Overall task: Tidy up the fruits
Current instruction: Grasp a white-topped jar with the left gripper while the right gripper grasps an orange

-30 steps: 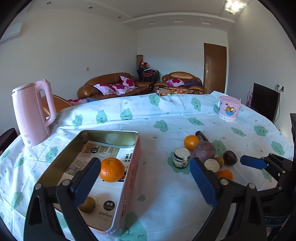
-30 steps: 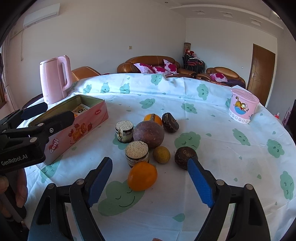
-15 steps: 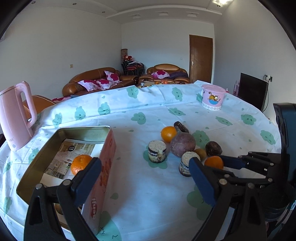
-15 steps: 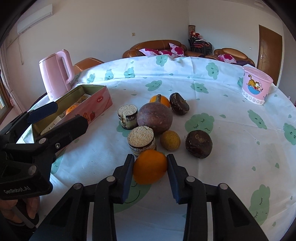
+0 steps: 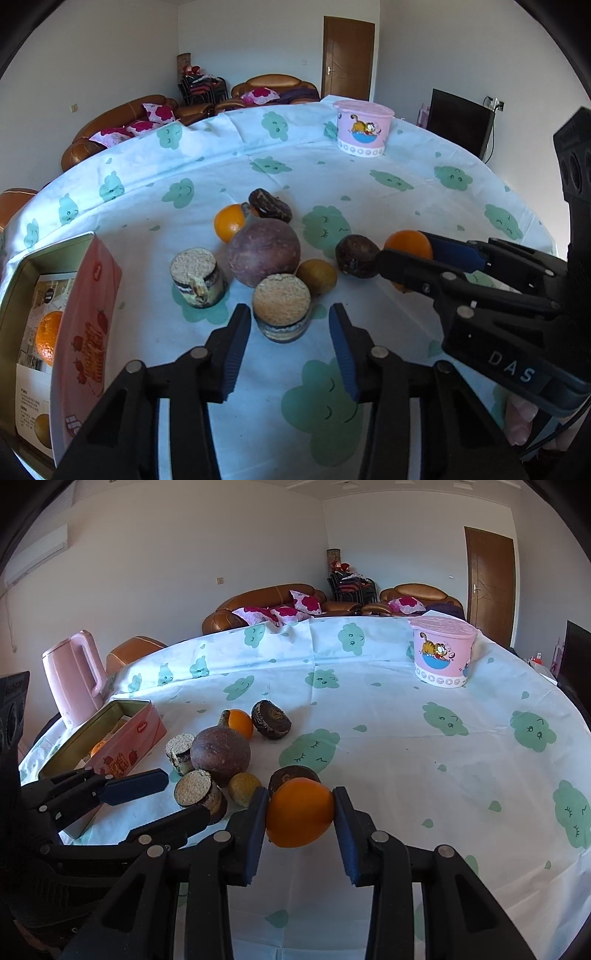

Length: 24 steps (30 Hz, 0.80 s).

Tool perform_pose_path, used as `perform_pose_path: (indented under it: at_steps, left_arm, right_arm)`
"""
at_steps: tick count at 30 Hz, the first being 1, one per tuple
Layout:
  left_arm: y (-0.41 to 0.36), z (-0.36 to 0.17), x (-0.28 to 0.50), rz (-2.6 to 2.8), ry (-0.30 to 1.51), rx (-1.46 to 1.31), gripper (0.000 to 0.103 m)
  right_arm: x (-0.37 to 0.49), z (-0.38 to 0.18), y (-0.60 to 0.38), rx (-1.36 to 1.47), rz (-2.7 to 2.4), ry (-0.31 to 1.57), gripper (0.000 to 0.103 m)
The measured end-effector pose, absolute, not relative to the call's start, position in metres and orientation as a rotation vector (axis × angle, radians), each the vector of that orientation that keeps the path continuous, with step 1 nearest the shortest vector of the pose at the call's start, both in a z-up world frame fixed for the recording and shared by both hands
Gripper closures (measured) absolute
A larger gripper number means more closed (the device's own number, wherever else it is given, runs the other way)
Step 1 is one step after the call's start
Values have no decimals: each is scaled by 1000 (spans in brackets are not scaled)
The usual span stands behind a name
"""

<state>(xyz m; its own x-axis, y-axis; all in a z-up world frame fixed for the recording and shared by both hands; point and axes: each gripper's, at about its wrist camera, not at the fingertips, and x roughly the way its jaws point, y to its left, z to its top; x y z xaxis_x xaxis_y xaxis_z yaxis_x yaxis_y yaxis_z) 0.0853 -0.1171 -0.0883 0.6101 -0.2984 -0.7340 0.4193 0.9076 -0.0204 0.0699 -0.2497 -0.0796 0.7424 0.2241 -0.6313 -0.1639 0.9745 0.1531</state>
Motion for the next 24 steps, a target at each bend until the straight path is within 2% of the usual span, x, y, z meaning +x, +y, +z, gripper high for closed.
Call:
perform_pose_path:
  at_steps: [3, 24]
  left_arm:
    - [-116, -89, 85, -413, 817, 149, 68]
    - [-99, -68, 65, -339, 643, 117, 69]
  right_arm:
    - [69, -79, -250, 97, 220, 692, 66]
    - [57, -72, -248, 85, 245, 613, 66]
